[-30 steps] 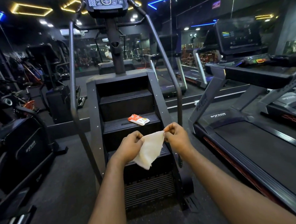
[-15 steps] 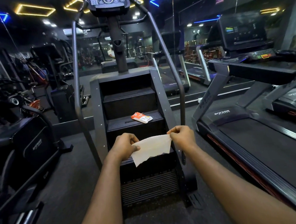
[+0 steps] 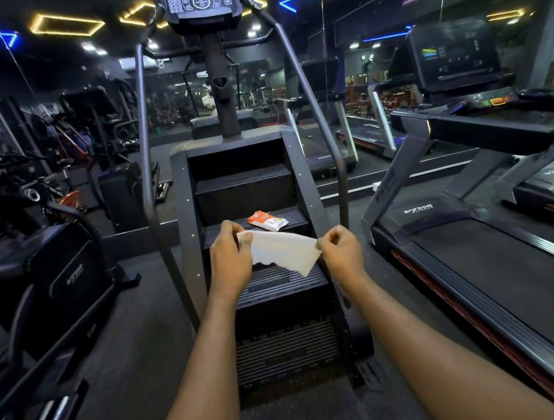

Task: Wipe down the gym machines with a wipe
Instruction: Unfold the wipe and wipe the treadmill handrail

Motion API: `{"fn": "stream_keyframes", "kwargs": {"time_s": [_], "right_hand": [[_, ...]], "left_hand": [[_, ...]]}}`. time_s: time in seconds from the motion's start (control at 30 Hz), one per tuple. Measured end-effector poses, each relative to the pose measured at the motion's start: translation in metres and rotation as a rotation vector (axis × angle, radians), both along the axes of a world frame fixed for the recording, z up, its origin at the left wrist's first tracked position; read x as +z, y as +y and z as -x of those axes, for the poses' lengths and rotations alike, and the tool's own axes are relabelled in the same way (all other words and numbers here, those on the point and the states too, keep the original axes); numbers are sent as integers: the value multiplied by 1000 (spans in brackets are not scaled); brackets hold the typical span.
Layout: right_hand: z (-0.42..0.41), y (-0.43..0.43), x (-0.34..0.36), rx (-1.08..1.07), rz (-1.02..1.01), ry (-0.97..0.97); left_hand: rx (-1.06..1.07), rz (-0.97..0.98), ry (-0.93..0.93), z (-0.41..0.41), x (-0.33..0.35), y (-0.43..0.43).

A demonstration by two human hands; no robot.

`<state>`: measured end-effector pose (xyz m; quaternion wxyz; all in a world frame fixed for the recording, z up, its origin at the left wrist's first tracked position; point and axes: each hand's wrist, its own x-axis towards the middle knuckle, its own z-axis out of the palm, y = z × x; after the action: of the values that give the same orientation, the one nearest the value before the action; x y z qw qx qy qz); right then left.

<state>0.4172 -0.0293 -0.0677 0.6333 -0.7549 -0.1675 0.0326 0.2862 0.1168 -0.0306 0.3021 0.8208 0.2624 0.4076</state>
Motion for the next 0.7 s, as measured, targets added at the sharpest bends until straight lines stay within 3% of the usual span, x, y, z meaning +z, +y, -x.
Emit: {"fn": "stream_keyframes", "kwargs": {"time_s": [0.13,0.33,0.7], "right_hand": [[5,8,1,-86,-138,-17],[7,18,1,-129,-168,-2],[11,19,4,-193,-140,-40]], "left_hand": [[74,53,-132,-3,1,-13],[117,50,-263,-7,-3,-22],[158,86,-198,-9,-3,-20]]}}
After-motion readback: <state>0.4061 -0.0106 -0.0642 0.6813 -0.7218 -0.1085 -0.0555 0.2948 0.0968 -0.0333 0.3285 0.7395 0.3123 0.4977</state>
